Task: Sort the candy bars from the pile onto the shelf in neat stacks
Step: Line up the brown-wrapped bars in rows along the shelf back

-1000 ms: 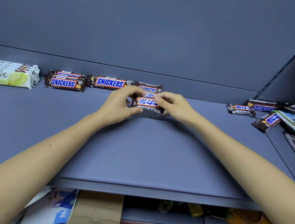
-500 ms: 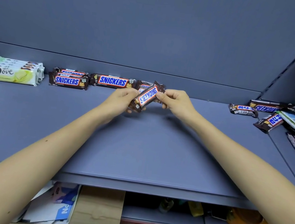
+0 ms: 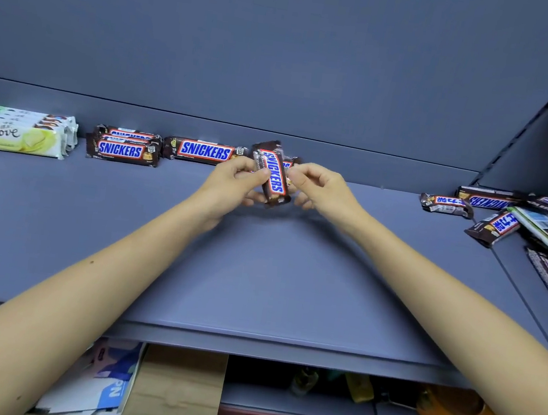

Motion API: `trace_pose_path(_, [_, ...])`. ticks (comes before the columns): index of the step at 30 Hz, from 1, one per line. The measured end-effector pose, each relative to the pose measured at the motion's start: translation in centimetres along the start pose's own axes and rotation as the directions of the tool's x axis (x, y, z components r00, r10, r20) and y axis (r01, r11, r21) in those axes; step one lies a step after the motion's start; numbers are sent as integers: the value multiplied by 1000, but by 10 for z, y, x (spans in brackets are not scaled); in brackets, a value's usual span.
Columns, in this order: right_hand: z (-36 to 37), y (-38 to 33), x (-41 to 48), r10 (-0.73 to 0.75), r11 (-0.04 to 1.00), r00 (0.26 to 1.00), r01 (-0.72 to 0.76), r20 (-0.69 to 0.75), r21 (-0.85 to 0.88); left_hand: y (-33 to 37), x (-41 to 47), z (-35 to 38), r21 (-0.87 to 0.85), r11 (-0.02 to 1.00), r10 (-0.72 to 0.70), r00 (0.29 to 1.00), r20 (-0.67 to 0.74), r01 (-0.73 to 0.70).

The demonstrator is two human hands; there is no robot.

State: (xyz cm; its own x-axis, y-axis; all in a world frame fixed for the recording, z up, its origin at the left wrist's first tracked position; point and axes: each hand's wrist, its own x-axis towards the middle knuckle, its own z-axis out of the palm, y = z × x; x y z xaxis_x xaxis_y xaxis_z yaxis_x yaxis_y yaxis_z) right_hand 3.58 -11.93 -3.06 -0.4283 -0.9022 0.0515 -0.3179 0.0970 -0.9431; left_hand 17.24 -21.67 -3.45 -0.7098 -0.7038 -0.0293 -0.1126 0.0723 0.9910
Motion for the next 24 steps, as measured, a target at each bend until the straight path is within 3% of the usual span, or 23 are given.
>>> trace_pose_path(4, [2, 9, -3, 72, 995, 993, -66, 91, -68, -1, -1, 6, -133, 989, -61, 998, 22, 63])
trace_pose_path(8, [-1, 14, 7, 62, 980, 998, -65, -18, -190, -12, 4, 5, -91, 992, -97, 989, -114, 86])
trace_pose_path(10, [-6, 17, 13, 70, 953, 996, -81, -50, -292, -19, 8, -2, 40, 996, -65, 974, -216, 75])
trace_pose_path(11, [-8, 18, 15, 79, 938, 995, -93, -56, -335, -23, 8, -6, 234, 970, -12, 976, -216, 64])
trace_pose_path(12, [-10, 18, 18, 87, 924, 994, -105, -66, -367, -27, 8, -10, 485, 874, 48, 985, -163, 38])
trace_pose_path(13, [-11, 20, 20, 90, 915, 993, -114, -81, -387, -31, 7, -12, 699, 715, 98, 992, -81, -13])
trace_pose_path(15, [-11, 22, 27, 94, 906, 987, -139, -130, -399, -33, 4, -13, 886, 450, 137, 989, 51, -108])
trace_pose_path(16, [-9, 24, 30, 98, 900, 982, -156, -158, -406, -32, 3, -13, 909, 398, 142, 987, 73, -124])
trace_pose_path(24, [4, 31, 44, 41, 846, 954, -191, -296, -497, -28, 6, -14, 920, 370, 171, 983, 66, -126])
